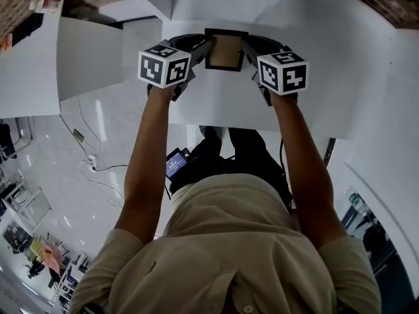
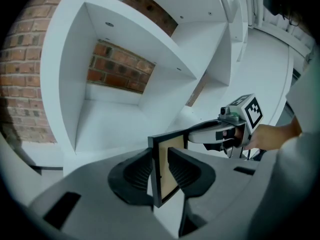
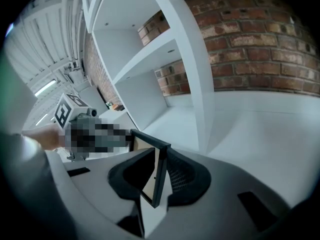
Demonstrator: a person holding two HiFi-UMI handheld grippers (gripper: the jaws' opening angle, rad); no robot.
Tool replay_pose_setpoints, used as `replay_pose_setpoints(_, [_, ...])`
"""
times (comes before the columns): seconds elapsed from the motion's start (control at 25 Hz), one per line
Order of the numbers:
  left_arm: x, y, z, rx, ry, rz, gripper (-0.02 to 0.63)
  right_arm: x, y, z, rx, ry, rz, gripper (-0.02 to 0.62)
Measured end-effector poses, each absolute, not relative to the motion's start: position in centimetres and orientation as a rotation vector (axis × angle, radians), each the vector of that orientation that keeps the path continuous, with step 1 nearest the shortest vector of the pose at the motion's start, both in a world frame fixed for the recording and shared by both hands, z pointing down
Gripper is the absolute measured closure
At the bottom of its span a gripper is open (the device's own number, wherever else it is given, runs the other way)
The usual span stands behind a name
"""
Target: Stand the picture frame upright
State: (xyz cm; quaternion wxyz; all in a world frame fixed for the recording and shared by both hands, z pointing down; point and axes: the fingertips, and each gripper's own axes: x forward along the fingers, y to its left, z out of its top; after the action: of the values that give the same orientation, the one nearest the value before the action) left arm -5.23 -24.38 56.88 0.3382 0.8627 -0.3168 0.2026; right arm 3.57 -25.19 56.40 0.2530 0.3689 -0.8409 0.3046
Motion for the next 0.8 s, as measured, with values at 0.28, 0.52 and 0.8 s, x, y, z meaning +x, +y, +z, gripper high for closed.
replay_pose_setpoints(0.28, [-5.1, -23.6, 55.5, 2.286, -0.835, 0.542, 0.523, 3.6, -24.1, 54.8, 1.006, -2.324, 0.781, 0.525])
replay_pose_setpoints(0.52, [-4.7, -22.4, 54.8, 2.312, -0.836, 0.557, 0.523, 4.1, -22.6, 54.0, 1.012, -2.343, 0.750, 0.525])
replay_pose_setpoints(0.8, [-4.5, -21.0, 54.4, 2.340, -0.843, 0.586, 0.523, 4.3, -21.3, 53.6, 1.015, -2.353, 0.707, 0.525])
